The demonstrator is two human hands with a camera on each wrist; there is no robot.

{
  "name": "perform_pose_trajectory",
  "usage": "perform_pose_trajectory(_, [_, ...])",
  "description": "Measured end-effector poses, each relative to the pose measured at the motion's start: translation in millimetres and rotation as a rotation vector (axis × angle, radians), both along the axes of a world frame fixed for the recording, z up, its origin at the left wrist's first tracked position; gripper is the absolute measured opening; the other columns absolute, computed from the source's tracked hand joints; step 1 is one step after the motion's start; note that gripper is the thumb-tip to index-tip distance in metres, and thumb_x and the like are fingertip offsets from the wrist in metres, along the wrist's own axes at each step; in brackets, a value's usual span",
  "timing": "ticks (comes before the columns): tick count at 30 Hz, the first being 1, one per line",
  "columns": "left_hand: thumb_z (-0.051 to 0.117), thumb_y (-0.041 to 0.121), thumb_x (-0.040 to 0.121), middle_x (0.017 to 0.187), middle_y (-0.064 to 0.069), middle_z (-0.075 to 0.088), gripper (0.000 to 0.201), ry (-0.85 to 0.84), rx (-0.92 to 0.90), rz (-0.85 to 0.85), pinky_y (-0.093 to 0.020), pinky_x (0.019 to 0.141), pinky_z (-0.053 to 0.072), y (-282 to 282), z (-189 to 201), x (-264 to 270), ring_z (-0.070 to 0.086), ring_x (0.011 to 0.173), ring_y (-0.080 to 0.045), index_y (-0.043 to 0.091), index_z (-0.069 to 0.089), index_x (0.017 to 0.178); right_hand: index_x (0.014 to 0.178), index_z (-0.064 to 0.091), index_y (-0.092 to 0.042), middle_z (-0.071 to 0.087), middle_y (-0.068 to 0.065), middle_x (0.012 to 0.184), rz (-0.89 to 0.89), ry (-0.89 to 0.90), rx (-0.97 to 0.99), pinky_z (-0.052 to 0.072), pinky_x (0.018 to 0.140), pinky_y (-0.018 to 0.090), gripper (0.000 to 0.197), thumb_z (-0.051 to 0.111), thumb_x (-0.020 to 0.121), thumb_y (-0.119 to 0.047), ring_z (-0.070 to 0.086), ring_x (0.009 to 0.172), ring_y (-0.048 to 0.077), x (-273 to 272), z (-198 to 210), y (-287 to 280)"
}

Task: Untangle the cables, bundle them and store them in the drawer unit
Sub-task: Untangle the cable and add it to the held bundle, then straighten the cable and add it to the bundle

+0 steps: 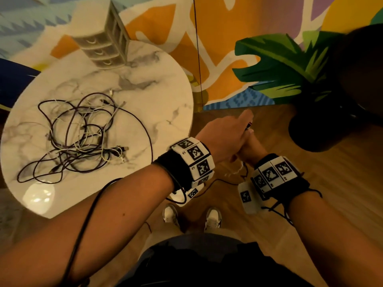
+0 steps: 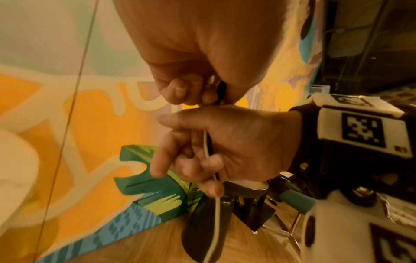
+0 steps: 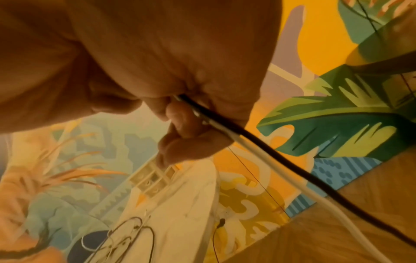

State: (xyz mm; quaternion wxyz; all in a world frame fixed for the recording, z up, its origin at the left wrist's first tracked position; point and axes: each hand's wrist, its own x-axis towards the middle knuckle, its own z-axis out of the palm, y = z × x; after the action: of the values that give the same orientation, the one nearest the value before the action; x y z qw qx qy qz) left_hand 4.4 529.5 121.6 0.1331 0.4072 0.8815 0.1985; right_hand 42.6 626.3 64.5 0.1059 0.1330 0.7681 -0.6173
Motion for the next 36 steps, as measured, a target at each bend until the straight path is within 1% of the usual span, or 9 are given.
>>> perform_pose_trajectory(2, [0.041, 0.037, 0.097, 0.09, -0.006, 0.062, 0.025, -0.063, 0.061, 0.031, -0.033, 0.062, 0.041, -9, -3, 0, 0.057, 0.072, -0.023, 0.017, 0.04, 0.114, 0.078, 0.047, -0.018, 0.05, 0.006, 0.072, -0.032, 0.016, -0.153, 0.049, 0.046, 0.034, 0.015, 0.055, 0.09, -0.016, 0.054, 0.045, 0.009, 1, -1, -14])
perform_pose_trajectory(5, [0.041, 0.045, 0.095, 0.081, 0.005, 0.059, 0.036, -0.242, 0.149, 0.153, -0.031, 0.062, 0.047, -39, -14, -6, 0.059, 0.069, -0.016, 0.021, 0.04, 0.122, 0.08, 0.053, -0.016, 0.052, 0.008, 0.069, -0.091, -0.024, -0.196, 0.044, 0.048, 0.027, 0.039, 0.057, 0.074, -0.055, 0.051, 0.048, 0.009, -4, -2, -35])
perform_pose_trajectory(8, [0.044, 0.038, 0.096, 0.086, 0.002, 0.063, 0.025, -0.246, 0.023, 0.246, -0.032, 0.07, 0.047, -106, -41, -34, 0.061, 0.081, -0.02, 0.021, 0.052, 0.112, 0.081, 0.063, -0.013, 0.055, 0.004, 0.056, -0.041, -0.144, 0.064, 0.036, 0.049, 0.023, 0.048, 0.031, 0.1, -0.043, 0.045, 0.039, 0.003, -8, -16, -40])
perform_pose_trajectory(13, [0.043, 0.026, 0.093, 0.109, -0.009, 0.064, 0.022, -0.14, -0.449, 0.35, -0.034, 0.078, 0.046, -235, -75, -81, 0.059, 0.099, -0.031, 0.017, 0.061, 0.103, 0.079, 0.059, -0.015, 0.055, 0.007, 0.055, -0.11, -0.159, 0.025, 0.033, 0.045, 0.02, 0.042, 0.029, 0.103, -0.032, 0.042, 0.035, 0.002, -16, -30, -60])
perform_pose_trajectory(15, [0.046, 0.033, 0.093, 0.111, -0.009, 0.065, 0.024, -0.174, -0.679, 0.208, -0.032, 0.081, 0.046, -256, -84, -76, 0.059, 0.101, -0.031, 0.018, 0.062, 0.102, 0.079, 0.059, -0.015, 0.055, 0.007, 0.056, -0.105, -0.203, 0.032, 0.033, 0.041, 0.015, 0.042, 0.028, 0.103, -0.031, 0.042, 0.034, 0.002, -19, -32, -72])
perform_pose_trajectory(18, [0.05, 0.053, 0.087, 0.112, -0.007, 0.063, 0.042, -0.226, -0.859, -0.001, -0.028, 0.079, 0.043, -263, -98, -50, 0.059, 0.103, -0.028, 0.016, 0.06, 0.104, 0.079, 0.058, -0.016, 0.055, 0.005, 0.057, -0.081, -0.257, 0.035, 0.03, 0.048, 0.023, 0.042, 0.028, 0.103, -0.032, 0.042, 0.034, 0.0, -18, -34, -87])
perform_pose_trajectory(23, [0.051, 0.028, 0.087, 0.113, -0.013, 0.062, 0.034, -0.168, -0.839, -0.115, -0.034, 0.074, 0.048, -271, -115, -20, 0.061, 0.098, -0.033, 0.011, 0.053, 0.117, 0.076, 0.059, -0.016, 0.056, 0.004, 0.057, -0.051, -0.306, 0.053, 0.03, 0.051, 0.024, 0.044, 0.028, 0.103, -0.033, 0.042, 0.034, 0.0, -27, -38, -121])
perform_pose_trajectory(30, [0.052, 0.024, 0.085, 0.11, -0.012, 0.064, 0.031, -0.07, -0.7, -0.061, -0.033, 0.075, 0.047, -265, -103, -23, 0.06, 0.101, -0.033, 0.013, 0.057, 0.113, 0.068, 0.061, -0.012, 0.056, 0.007, 0.054, 0.103, -0.439, 0.107, 0.035, 0.038, 0.015, 0.052, 0.03, 0.102, -0.034, 0.044, 0.031, 0.002, -20, -68, -176])
perform_pose_trajectory(36, [0.044, 0.01, 0.095, 0.122, -0.013, 0.06, 0.029, -0.088, -0.935, -0.293, -0.04, 0.085, 0.047, -290, -104, -8, 0.057, 0.111, -0.034, 0.004, 0.058, 0.119, 0.071, 0.062, -0.01, 0.056, 0.01, 0.056, 0.116, -0.468, 0.095, 0.029, 0.031, 0.01, 0.051, 0.029, 0.103, -0.032, 0.043, 0.029, 0.002, -19, -73, -194])
